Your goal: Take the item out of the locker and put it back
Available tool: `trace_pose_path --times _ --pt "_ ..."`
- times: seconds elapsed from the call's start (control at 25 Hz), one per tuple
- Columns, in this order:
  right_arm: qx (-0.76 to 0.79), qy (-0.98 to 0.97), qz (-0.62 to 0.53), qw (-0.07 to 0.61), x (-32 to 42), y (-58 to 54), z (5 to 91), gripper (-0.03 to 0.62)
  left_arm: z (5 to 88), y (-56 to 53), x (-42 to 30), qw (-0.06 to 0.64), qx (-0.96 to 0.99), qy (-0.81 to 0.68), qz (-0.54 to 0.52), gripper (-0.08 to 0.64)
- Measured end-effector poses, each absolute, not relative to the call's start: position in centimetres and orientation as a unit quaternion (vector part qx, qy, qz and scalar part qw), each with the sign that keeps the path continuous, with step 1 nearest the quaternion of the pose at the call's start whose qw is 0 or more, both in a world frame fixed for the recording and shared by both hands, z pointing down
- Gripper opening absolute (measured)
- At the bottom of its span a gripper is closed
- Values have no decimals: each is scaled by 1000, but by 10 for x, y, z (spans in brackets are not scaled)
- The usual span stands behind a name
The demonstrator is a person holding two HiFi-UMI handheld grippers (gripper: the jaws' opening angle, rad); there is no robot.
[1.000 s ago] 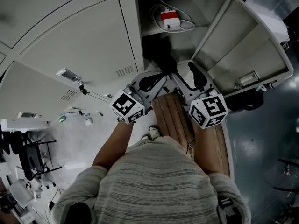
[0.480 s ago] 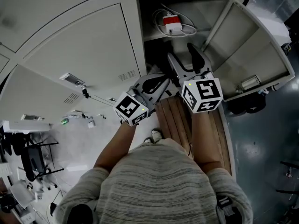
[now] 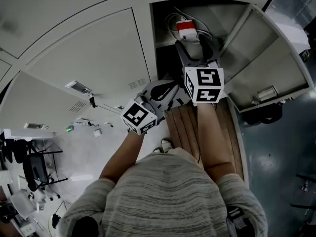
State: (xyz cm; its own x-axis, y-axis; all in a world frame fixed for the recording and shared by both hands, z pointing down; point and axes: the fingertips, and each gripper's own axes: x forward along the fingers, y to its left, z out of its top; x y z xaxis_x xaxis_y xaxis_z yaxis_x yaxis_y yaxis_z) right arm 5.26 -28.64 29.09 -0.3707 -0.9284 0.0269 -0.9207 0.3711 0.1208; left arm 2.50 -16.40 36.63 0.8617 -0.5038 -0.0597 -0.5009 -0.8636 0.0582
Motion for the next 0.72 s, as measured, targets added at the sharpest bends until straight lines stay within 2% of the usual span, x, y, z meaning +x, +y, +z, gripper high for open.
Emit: trace_pose_path --times 0.72 --pt "597 -797 -14 92 56 -327 298 276 369 -172 21 26 964 -263 -40 9"
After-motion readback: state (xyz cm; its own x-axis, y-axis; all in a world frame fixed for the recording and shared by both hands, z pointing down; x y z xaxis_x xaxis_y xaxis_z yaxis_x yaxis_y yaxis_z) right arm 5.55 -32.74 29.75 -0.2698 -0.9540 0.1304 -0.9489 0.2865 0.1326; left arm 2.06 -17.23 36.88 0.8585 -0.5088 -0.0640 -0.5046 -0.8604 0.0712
